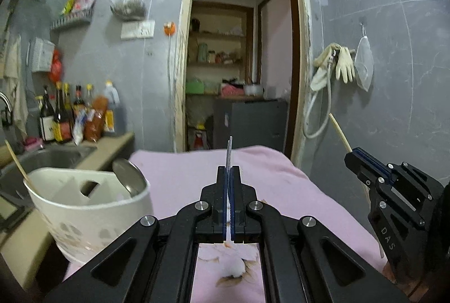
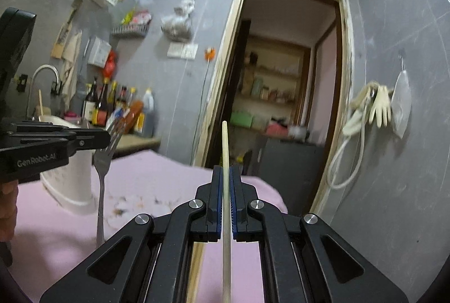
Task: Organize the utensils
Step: 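Carry the fork and chopstick with both tools toward the white holder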
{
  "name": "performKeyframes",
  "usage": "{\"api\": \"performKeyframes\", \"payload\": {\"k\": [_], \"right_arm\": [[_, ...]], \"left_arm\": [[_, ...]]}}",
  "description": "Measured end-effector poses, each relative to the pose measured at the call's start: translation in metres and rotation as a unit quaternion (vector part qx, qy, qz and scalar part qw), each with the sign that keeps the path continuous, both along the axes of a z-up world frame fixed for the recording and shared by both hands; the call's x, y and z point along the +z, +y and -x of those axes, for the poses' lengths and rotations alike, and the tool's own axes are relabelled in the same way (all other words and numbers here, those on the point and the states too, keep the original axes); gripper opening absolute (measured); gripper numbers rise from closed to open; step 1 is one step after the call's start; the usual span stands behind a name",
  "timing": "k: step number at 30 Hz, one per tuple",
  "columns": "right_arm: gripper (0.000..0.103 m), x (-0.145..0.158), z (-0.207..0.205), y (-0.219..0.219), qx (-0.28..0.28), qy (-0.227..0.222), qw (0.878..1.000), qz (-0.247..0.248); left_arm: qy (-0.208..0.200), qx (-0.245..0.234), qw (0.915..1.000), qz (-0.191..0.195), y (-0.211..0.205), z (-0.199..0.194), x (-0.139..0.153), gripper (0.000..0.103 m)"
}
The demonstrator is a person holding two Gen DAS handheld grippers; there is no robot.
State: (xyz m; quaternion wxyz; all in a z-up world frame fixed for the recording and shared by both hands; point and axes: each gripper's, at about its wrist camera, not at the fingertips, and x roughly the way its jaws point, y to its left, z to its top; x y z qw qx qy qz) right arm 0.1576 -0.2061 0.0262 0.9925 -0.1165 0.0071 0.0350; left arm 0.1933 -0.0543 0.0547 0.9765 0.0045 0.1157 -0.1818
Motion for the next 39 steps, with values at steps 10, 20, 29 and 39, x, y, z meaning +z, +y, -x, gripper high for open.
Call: {"api": "performKeyframes", "payload": {"k": [10, 20, 29, 39], "right_arm": [[0.003, 0.032, 0.004, 0.021, 0.018, -0.078, 0.996, -0.041], [0.003, 0.062, -0.014, 0.067, 0.062, -0.121, 0.986, -0.092], [0.003, 0.085, -0.045, 0.119, 0.110, -0.130, 0.973, -0.158], [0.003, 0.085, -0.075, 0.143, 0.152, -0.110, 0.961, -0.203]], "left_arm": [[-0.054, 0.038, 0.9978, 0.010, 0.033, 0.012, 0.036, 0.000], [-0.100, 0.108, 0.9889, 0.020, 0.090, 0.019, 0.076, 0.000], [-0.106, 0.189, 0.9759, 0.026, 0.157, 0.007, 0.091, 0.000], [-0.103, 0.282, 0.9538, 0.016, 0.212, -0.028, 0.082, 0.000]]}}
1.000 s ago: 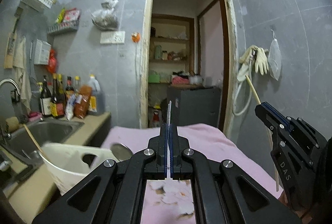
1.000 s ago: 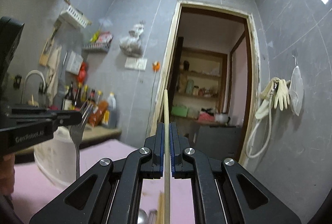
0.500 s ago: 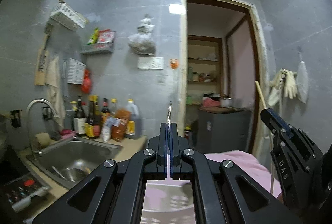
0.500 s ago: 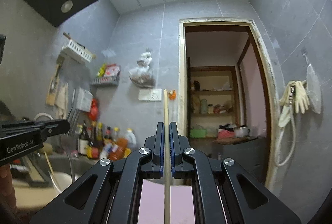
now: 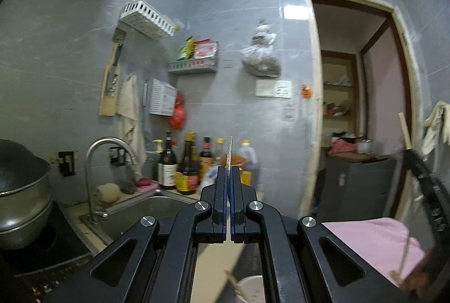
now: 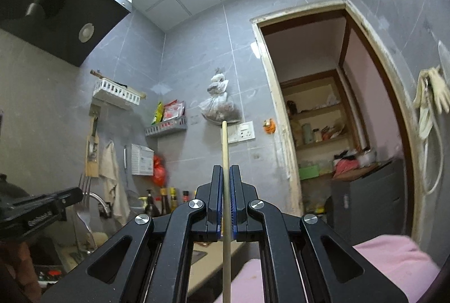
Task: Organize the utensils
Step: 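Carry the fork and chopstick with both tools toward the white holder, then open the left tool over the holder while the right tool releases the chopstick inside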
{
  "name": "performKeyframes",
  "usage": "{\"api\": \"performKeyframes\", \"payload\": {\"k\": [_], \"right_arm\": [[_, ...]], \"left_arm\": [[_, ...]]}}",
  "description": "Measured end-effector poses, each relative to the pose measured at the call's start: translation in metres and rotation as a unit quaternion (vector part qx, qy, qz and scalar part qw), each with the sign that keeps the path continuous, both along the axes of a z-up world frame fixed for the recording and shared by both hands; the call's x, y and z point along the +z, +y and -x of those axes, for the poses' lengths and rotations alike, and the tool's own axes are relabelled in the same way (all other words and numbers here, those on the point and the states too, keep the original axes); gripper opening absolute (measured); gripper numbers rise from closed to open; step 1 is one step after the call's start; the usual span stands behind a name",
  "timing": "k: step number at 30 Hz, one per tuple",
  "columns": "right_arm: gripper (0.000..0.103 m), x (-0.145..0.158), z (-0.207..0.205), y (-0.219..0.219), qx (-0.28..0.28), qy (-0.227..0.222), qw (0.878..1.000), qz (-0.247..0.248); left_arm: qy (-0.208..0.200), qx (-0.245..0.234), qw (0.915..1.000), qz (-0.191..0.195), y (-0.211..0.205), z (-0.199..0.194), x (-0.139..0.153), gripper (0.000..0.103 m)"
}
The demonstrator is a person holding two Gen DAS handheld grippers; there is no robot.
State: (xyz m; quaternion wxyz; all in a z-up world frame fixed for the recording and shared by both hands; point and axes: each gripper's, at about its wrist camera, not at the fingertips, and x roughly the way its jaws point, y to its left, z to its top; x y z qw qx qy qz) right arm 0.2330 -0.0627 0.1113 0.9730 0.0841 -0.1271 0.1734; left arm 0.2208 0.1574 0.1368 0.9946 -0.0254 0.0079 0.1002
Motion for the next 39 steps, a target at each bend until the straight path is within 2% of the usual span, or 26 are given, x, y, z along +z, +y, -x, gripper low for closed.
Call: {"api": "performKeyframes", "payload": {"k": [5, 10, 19, 24, 35, 39], "right_arm": [[0.003, -0.012, -0.008, 0.004, -0.001, 0.009, 1.000, -0.001], [0.003, -0.020, -0.018, 0.002, 0.007, 0.026, 1.000, -0.012], [0.003, -0.025, -0.024, -0.005, 0.047, 0.038, 0.997, -0.044], [0.003, -0.026, -0.025, -0.005, 0.051, 0.039, 0.997, -0.048], [0.003, -0.041, -0.025, 0.006, 0.027, 0.035, 0.999, -0.024], [0.003, -0.047, -0.022, 0.008, 0.003, 0.042, 0.999, -0.010]], "left_arm": [[0.014, 0.018, 0.9997, -0.011, 0.000, -0.016, -0.021, 0.000], [0.027, 0.015, 0.9995, -0.010, -0.004, -0.024, -0.033, 0.000], [0.035, 0.012, 0.9993, -0.007, -0.010, -0.027, -0.037, 0.000], [0.037, 0.008, 0.9993, -0.003, -0.012, -0.028, -0.038, 0.000], [0.048, 0.003, 0.9986, -0.021, -0.022, -0.034, -0.054, 0.000], [0.055, -0.020, 0.9981, -0.021, -0.027, -0.033, -0.061, 0.001]]}}
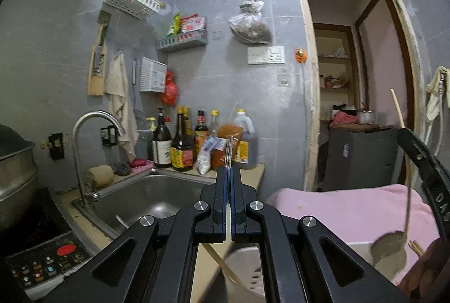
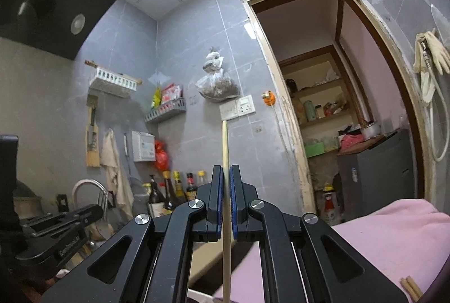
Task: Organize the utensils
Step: 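Open the left tool over the holder while the right tool releases the chopstick inside, then move both tools back down to the utensils on the cloth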
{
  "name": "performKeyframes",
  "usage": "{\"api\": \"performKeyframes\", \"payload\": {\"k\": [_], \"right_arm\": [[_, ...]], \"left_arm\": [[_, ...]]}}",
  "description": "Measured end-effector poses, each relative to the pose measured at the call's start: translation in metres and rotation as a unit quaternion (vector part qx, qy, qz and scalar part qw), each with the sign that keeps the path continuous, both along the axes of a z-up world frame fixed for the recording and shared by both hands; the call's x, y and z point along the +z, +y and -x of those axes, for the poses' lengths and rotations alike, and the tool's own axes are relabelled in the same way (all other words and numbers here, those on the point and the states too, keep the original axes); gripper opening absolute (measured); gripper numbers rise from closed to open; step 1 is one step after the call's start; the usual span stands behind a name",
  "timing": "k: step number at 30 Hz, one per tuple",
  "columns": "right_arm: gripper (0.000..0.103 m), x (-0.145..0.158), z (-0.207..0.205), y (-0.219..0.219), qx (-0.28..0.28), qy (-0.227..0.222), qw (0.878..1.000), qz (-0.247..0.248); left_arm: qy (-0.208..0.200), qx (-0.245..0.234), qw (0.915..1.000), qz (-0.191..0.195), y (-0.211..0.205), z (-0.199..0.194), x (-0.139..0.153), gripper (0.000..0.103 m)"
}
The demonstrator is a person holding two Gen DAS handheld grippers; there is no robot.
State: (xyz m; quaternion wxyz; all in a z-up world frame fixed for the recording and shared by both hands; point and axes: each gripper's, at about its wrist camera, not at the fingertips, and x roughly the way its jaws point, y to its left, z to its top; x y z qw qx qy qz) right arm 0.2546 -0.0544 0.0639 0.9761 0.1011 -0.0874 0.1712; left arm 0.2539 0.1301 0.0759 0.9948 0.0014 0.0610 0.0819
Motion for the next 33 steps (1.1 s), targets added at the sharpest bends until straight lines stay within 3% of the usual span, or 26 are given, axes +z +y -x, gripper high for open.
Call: {"api": "performKeyframes", "payload": {"k": [11, 15, 17, 19, 20, 24, 30, 33], "right_arm": [[0.006, -0.007, 0.011, -0.003, 0.010, 0.040, 0.999, 0.028], [0.017, -0.007, 0.017, -0.010, 0.024, 0.053, 0.998, 0.034], [0.022, -0.005, 0.020, -0.014, 0.024, 0.055, 0.998, 0.036], [0.023, -0.003, 0.024, -0.019, 0.025, 0.054, 0.998, 0.038], [0.025, -0.003, 0.025, -0.023, 0.025, 0.054, 0.997, 0.038], [0.042, 0.001, 0.035, -0.038, 0.022, 0.050, 0.998, 0.035], [0.078, 0.012, 0.061, -0.067, -0.004, 0.022, 0.999, 0.048], [0.086, 0.017, 0.074, -0.086, -0.023, 0.010, 0.998, 0.057]], "left_arm": [[0.048, -0.072, 0.9941, 0.066, 0.004, 0.002, -0.011, 0.003], [0.047, -0.085, 0.9914, 0.088, 0.005, 0.009, -0.006, 0.006], [0.045, -0.093, 0.9903, 0.093, 0.004, 0.012, -0.001, 0.013], [0.036, -0.103, 0.9893, 0.097, 0.002, 0.017, 0.004, 0.028], [0.030, -0.107, 0.9888, 0.100, 0.000, 0.021, 0.006, 0.028], [0.028, -0.126, 0.9863, 0.102, -0.009, 0.028, 0.014, 0.030], [0.016, -0.166, 0.9804, 0.105, -0.034, 0.041, 0.024, 0.050], [0.006, -0.186, 0.9774, 0.100, -0.049, 0.049, 0.026, 0.061]]}}
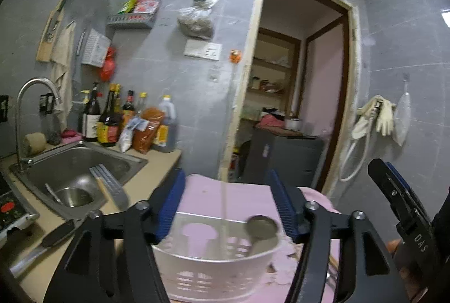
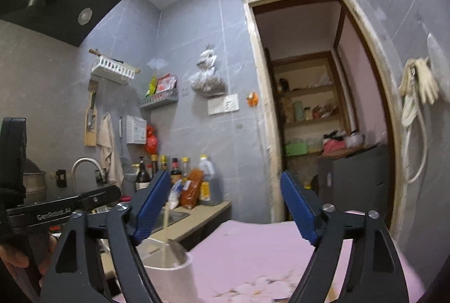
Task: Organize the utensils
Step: 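Move both tools back down to the utensils on the cloth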
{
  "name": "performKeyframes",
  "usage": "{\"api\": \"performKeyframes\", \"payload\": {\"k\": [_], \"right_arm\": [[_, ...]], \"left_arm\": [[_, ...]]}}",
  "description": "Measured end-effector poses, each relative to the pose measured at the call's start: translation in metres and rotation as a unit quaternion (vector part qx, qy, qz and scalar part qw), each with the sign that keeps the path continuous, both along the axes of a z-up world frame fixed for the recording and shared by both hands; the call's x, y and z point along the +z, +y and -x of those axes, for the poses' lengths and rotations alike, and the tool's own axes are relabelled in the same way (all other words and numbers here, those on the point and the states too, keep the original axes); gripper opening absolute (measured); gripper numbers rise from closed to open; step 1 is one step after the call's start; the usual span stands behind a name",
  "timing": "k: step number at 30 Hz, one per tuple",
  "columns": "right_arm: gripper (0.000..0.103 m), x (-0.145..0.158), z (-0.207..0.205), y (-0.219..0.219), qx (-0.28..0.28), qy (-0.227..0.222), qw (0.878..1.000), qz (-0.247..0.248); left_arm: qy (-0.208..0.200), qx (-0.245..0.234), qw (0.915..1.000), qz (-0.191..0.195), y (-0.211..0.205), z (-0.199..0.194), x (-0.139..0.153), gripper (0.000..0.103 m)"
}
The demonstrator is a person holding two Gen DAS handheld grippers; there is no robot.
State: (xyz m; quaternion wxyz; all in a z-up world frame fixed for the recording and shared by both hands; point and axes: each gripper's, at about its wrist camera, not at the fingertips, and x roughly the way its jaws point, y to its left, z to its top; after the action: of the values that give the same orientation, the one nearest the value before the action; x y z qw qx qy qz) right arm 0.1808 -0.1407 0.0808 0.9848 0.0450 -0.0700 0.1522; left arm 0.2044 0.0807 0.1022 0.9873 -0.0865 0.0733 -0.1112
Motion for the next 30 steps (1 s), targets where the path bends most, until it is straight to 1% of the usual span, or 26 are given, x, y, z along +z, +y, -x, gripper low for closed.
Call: {"api": "performKeyframes", "payload": {"k": [1, 2, 3, 7, 9, 13, 18, 21, 24, 27, 30], "right_arm": [[0.089, 0.001, 0.004, -0.007, -0.007, -0.003, 1.000, 0.005], [0.097, 0.003, 0.009, -0.015, -0.015, -0.007, 1.000, 0.010], [0.103, 0.003, 0.014, -0.022, -0.020, -0.011, 1.000, 0.014], [0.103, 0.004, 0.030, -0.046, -0.046, -0.018, 0.998, 0.033], [0.103, 0.003, 0.037, -0.057, -0.057, -0.017, 0.997, 0.042], [0.103, -0.002, 0.046, -0.080, -0.079, -0.008, 0.996, 0.051], [0.103, -0.012, 0.048, -0.101, -0.092, 0.016, 0.994, 0.063], [0.103, -0.020, 0.047, -0.111, -0.097, 0.036, 0.992, 0.078], [0.103, -0.031, 0.042, -0.119, -0.096, 0.066, 0.988, 0.096], [0.103, -0.041, 0.035, -0.127, -0.089, 0.104, 0.985, 0.106], [0.103, -0.050, 0.025, -0.136, -0.075, 0.153, 0.979, 0.108]], "left_arm": [[-0.004, -0.007, 1.0000, -0.001, -0.006, 0.003, 0.000, 0.067], [-0.006, -0.012, 0.9999, -0.001, -0.009, 0.005, 0.001, 0.070], [-0.008, -0.018, 0.9998, -0.002, -0.015, 0.007, 0.001, 0.077], [-0.016, -0.035, 0.9992, -0.010, -0.036, 0.015, -0.001, 0.093], [-0.017, -0.044, 0.9988, -0.014, -0.047, 0.019, -0.003, 0.096], [-0.016, -0.066, 0.9973, -0.026, -0.068, 0.024, -0.009, 0.097], [0.001, -0.090, 0.9944, -0.055, -0.095, 0.026, -0.023, 0.098], [0.028, -0.104, 0.9917, -0.071, -0.108, 0.021, -0.034, 0.098], [0.059, -0.118, 0.9878, -0.082, -0.121, 0.013, -0.048, 0.098], [0.096, -0.130, 0.9821, -0.097, -0.133, 0.002, -0.061, 0.098], [0.132, -0.140, 0.9750, -0.110, -0.144, -0.009, -0.074, 0.098]]}}
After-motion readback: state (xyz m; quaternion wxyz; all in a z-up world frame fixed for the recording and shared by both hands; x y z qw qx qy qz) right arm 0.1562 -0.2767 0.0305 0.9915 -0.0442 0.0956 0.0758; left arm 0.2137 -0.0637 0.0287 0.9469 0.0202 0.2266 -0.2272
